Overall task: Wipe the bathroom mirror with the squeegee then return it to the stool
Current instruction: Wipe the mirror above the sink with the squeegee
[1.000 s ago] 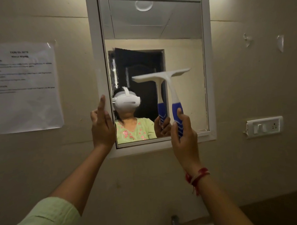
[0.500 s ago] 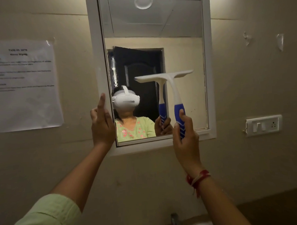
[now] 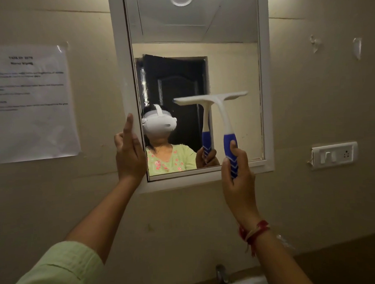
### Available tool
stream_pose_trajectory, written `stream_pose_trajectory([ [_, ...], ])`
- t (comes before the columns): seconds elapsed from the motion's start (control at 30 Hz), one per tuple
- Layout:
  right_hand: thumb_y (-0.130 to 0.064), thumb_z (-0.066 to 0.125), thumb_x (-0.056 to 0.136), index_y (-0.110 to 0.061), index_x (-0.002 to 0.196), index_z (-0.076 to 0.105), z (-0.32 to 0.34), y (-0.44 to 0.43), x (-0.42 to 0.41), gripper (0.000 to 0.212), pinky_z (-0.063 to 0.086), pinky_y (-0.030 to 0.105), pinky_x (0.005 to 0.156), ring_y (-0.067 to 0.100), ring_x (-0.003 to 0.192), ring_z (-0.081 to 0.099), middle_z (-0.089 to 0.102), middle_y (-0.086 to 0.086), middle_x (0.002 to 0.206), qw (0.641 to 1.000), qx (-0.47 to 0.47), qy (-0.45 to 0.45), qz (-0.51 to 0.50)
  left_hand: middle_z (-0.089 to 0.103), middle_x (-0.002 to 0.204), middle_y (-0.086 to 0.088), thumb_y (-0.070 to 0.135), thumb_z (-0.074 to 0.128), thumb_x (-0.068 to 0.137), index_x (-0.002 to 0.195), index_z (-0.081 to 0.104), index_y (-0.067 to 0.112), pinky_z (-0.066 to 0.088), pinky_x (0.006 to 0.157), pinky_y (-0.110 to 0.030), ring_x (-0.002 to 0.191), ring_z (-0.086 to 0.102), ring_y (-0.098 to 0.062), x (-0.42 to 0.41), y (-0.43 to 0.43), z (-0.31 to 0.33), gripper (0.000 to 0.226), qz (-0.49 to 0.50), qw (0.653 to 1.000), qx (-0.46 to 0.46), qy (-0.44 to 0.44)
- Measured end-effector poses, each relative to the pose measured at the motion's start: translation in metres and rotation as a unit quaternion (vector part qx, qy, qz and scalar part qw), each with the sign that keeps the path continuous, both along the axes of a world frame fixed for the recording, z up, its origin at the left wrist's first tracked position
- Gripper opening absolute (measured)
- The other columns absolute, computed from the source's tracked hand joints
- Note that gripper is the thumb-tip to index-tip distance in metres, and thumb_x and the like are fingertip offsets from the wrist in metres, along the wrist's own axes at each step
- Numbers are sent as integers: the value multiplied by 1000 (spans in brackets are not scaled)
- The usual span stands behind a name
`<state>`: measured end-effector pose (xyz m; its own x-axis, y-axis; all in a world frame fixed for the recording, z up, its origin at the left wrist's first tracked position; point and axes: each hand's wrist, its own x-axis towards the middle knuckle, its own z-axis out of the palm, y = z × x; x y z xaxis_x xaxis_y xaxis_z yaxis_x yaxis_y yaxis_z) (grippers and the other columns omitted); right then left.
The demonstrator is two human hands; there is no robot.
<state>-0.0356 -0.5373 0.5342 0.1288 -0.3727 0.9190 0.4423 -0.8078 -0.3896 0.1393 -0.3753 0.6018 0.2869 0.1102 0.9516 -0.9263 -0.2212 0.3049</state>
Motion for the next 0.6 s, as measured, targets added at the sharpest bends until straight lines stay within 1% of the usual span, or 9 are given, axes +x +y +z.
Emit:
stream_pose_trajectory([
  [0.1, -21, 45, 94, -46, 126, 31, -12, 3, -3, 43, 50, 13, 60, 2, 80, 58, 50, -21, 98, 1000, 7, 3, 14, 41, 101, -9, 15, 30, 102, 145, 28, 28, 27, 56, -8, 63, 35, 2, -1, 0, 0, 46, 3, 1000, 2, 0],
  [0.17, -20, 45, 95, -43, 126, 32, -3, 3, -4, 41, 50, 15, 58, 2, 81, 58, 49, -22, 98, 1000, 5, 5, 2, 42, 101, -11, 14, 31, 102, 145, 29, 26, 27, 57, -9, 59, 32, -3, -2, 0, 0, 45, 2, 1000, 0, 1],
  [0.23, -22, 44, 95, -38, 128, 32, 12, 3, -4, 38, 49, 15, 58, -1, 83, 57, 47, -25, 98, 1000, 3, 6, -9, 41, 102, -9, 14, 31, 102, 145, 30, 26, 27, 59, -11, 59, 31, -3, -2, 0, 1, 45, 0, 1000, -2, 4],
  [0.3, -24, 44, 95, -38, 128, 31, 23, 3, -6, 38, 49, 14, 59, -3, 84, 57, 46, -26, 99, 1000, 2, 7, -9, 40, 102, -7, 14, 30, 102, 146, 29, 26, 28, 59, -12, 60, 34, -1, -3, 0, 1, 46, -3, 1000, -3, 9],
  [0.37, -24, 43, 95, -38, 128, 31, 21, 4, -10, 37, 50, 12, 59, -3, 84, 57, 47, -25, 98, 1000, 5, 9, -4, 39, 102, -7, 14, 30, 102, 146, 29, 27, 28, 58, -11, 60, 35, -5, -3, -1, 1, 46, -1, 1000, 1, 10],
  [0.47, -35, 40, 93, -36, 127, 34, -6, 8, -14, 35, 48, 10, 58, -1, 75, 58, 54, -13, 96, 999, 30, 20, 16, 41, 102, -8, 17, 29, 102, 145, 28, 30, 27, 61, -13, 64, 38, -10, -2, 0, 0, 45, 4, 1000, 1, 9],
  [0.5, -40, 39, 90, -36, 127, 35, -18, 11, -15, 38, 48, 11, 57, 1, 72, 58, 56, -5, 94, 999, 43, 23, 24, 43, 103, -10, 18, 29, 102, 145, 28, 31, 28, 62, -14, 65, 38, -10, -2, 0, 0, 45, 5, 1000, 2, 10],
  [0.53, -42, 38, 88, -36, 127, 36, -28, 15, -16, 39, 48, 12, 56, 2, 69, 58, 56, -1, 92, 998, 52, 26, 30, 44, 103, -12, 18, 29, 102, 145, 27, 31, 29, 62, -15, 66, 37, -8, -2, 0, 0, 45, 5, 1000, 3, 10],
  [0.6, -39, 39, 89, -39, 126, 36, -37, 21, -16, 37, 48, 13, 54, 3, 66, 58, 56, -5, 86, 997, 62, 26, 41, 46, 104, -16, 17, 29, 102, 145, 28, 30, 29, 64, -15, 66, 34, -4, -3, 0, 0, 45, 2, 1000, 1, 11],
])
